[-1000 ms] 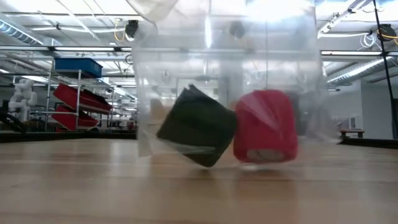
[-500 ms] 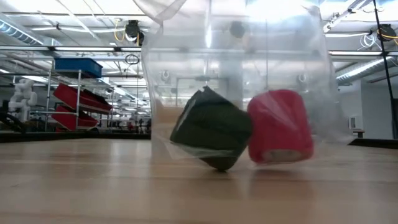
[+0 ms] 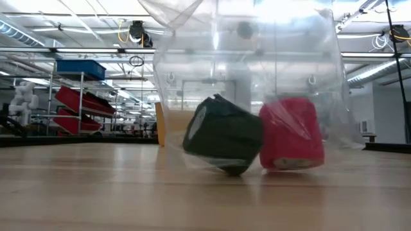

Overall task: Roll bandage
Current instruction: Close the transparent zip bag, then put the transparent zip bag with the rolled green and red bandage inside into the yellow bin

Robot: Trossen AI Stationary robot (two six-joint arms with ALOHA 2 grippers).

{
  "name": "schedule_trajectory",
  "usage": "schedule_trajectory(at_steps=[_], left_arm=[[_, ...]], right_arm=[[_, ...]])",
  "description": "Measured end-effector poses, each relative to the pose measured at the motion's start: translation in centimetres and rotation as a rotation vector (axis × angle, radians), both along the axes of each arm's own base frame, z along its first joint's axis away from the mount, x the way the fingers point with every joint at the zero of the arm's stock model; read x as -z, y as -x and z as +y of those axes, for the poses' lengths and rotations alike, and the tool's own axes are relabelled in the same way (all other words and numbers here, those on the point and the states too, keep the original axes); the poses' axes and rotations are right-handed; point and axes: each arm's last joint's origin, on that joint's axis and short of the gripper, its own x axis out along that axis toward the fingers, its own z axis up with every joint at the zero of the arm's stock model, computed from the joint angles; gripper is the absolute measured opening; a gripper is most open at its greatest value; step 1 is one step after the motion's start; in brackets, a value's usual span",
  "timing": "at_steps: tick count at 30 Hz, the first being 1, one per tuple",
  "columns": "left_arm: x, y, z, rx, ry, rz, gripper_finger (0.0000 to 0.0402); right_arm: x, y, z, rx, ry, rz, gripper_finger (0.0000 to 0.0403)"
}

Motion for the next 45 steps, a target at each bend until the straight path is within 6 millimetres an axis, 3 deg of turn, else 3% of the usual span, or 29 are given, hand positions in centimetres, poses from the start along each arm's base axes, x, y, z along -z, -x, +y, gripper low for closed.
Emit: schedule_trajectory(at_steps=[13,19,38,45], left_arm=[[0.2,1.1,-0.1,-0.083,0.02,0.029,0.0092],[0.1,1.6,-0.8,-0.126,-0.005,-0.074,0.0094],[2.8,1.5,-1.5,-0.133,-0.037,-0.168,0.0096],[2.7,1.1,-1.7,-0.114,-0.033,-0.199,0.0141]], right_arm=[[0.0,0.0,0.0,0.001,-0.002,-0.006,0.0],[0.0,-0.1,0.0,0.002,-0.002,-0.007,0.0],[0.0,-0.1,0.0,0.0,0.005,-0.011,0.0],[0.0,-0.1,0.0,-0.001,0.006,-0.012,0.0]])
